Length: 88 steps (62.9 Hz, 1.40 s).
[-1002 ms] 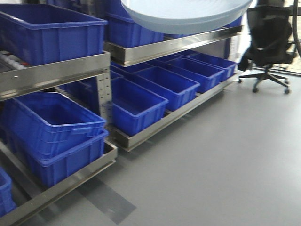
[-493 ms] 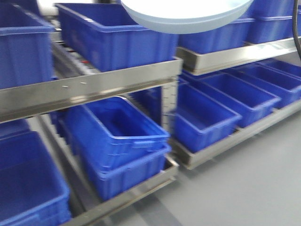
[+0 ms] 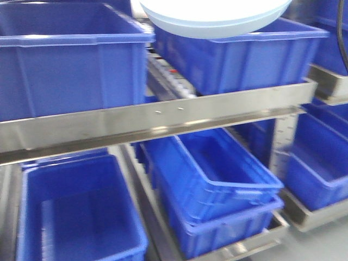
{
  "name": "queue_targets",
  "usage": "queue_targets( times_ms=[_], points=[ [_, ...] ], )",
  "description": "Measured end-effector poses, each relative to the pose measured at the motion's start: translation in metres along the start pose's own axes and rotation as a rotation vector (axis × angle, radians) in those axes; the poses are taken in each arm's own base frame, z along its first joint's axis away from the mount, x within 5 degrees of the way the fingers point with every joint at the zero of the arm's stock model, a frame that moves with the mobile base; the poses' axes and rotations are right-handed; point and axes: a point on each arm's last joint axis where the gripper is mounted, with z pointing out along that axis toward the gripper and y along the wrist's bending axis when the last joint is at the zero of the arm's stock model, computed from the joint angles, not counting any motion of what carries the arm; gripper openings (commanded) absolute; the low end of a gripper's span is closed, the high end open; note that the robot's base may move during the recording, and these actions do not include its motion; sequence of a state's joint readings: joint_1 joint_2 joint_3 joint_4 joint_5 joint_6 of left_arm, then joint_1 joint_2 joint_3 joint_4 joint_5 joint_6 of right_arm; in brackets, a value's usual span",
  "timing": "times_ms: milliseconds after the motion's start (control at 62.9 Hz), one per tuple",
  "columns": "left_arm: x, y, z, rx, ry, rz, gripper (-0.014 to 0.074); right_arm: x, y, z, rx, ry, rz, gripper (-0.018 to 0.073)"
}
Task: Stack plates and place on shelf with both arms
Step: 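Drive toward the shelf of blue crates holding the plates up, then lower the plates with the right gripper into the upper blue crate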
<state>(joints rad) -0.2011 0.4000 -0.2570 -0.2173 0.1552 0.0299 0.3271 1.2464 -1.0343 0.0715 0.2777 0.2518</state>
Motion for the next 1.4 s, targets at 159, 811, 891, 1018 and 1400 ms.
queue_targets(
  times_ms=[159, 811, 891, 1018, 1400],
  points=[
    [0.0000, 0.0000, 0.0000, 0.000, 0.000, 0.000, 0.0087, 0.0000, 0.0000, 0.0000, 0.000, 0.000, 0.000, 0.0052],
    [0.0000, 0.0000, 0.0000, 0.000, 0.000, 0.000, 0.0087, 0.0000, 0.0000, 0.0000, 0.000, 0.000, 0.000, 0.0052],
    [0.0000, 0.0000, 0.0000, 0.000, 0.000, 0.000, 0.0087, 0.0000, 0.0000, 0.0000, 0.000, 0.000, 0.000, 0.0052],
    [0.0000, 0.0000, 0.0000, 0.000, 0.000, 0.000, 0.0087, 0.0000, 0.0000, 0.0000, 0.000, 0.000, 0.000, 0.0052],
    [0.0000, 0.0000, 0.0000, 0.000, 0.000, 0.000, 0.0087, 0.0000, 0.0000, 0.0000, 0.000, 0.000, 0.000, 0.0052]
  ],
)
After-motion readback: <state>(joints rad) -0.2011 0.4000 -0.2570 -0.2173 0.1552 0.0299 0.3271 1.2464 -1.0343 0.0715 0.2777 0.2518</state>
